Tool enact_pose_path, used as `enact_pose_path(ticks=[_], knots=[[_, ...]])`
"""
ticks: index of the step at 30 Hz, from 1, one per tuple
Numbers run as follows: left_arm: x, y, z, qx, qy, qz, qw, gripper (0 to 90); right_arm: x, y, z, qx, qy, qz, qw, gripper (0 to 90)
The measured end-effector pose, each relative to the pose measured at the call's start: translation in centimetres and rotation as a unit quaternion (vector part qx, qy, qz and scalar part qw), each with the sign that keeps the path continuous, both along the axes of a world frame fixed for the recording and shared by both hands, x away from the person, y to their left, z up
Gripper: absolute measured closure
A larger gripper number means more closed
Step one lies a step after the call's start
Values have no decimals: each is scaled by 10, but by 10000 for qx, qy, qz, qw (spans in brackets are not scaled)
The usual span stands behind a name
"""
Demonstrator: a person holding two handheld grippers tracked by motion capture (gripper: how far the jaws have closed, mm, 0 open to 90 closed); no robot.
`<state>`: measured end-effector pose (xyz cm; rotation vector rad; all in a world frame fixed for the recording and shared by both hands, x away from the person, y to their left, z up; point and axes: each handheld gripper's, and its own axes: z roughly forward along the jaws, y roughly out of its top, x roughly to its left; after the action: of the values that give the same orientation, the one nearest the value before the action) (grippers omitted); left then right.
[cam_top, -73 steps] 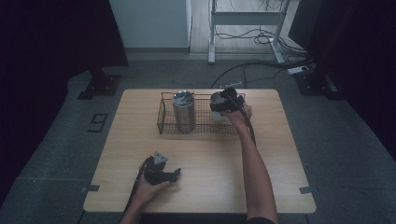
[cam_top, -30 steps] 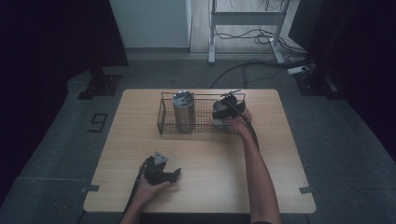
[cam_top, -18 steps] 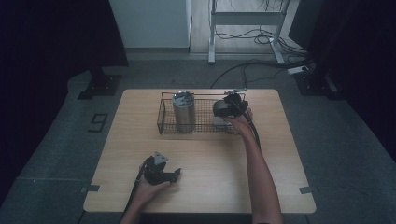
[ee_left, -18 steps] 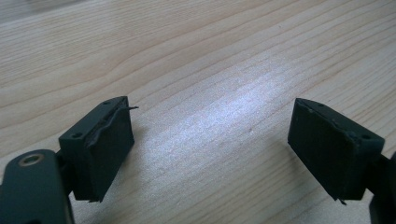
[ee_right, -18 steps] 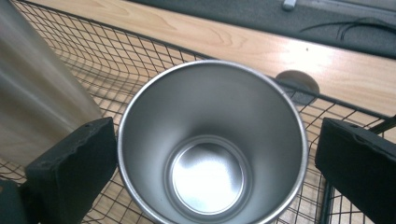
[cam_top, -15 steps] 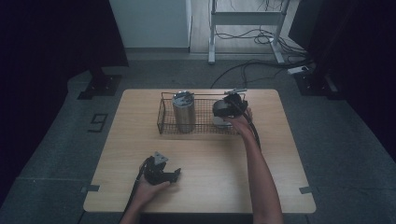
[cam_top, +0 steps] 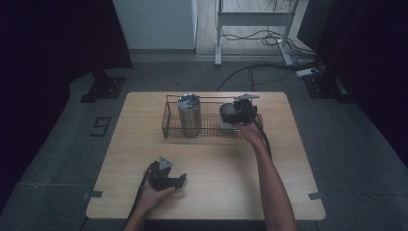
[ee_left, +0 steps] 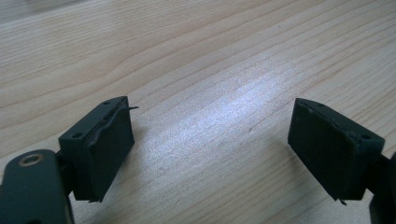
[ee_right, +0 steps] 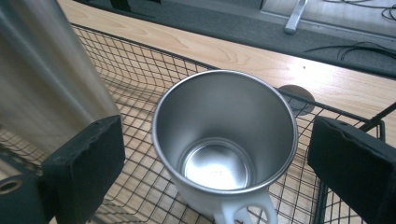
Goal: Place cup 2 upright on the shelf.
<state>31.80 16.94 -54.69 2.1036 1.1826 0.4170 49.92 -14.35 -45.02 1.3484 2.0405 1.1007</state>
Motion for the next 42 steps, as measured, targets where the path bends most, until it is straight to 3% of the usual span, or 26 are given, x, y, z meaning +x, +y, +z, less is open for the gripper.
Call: enact_pose_path(ticks=[12,18,20,29,42], knots=[[0,0,0,6,-4,5,10000,142,-31,-12,6,113,-193,132,9997,137],[0,0,0,4,-2,7,10000,142,-53,-21,4,294,-310,190,9989,153],[0,0,0,9,-3,10,10000,142,-67,-26,0,454,-335,206,9982,154],[0,-1,0,40,-11,19,10000,145,-110,-41,-22,673,-348,283,9967,167],[0,-1,0,61,-21,20,10000,146,-153,-58,-58,618,-170,338,9974,170]])
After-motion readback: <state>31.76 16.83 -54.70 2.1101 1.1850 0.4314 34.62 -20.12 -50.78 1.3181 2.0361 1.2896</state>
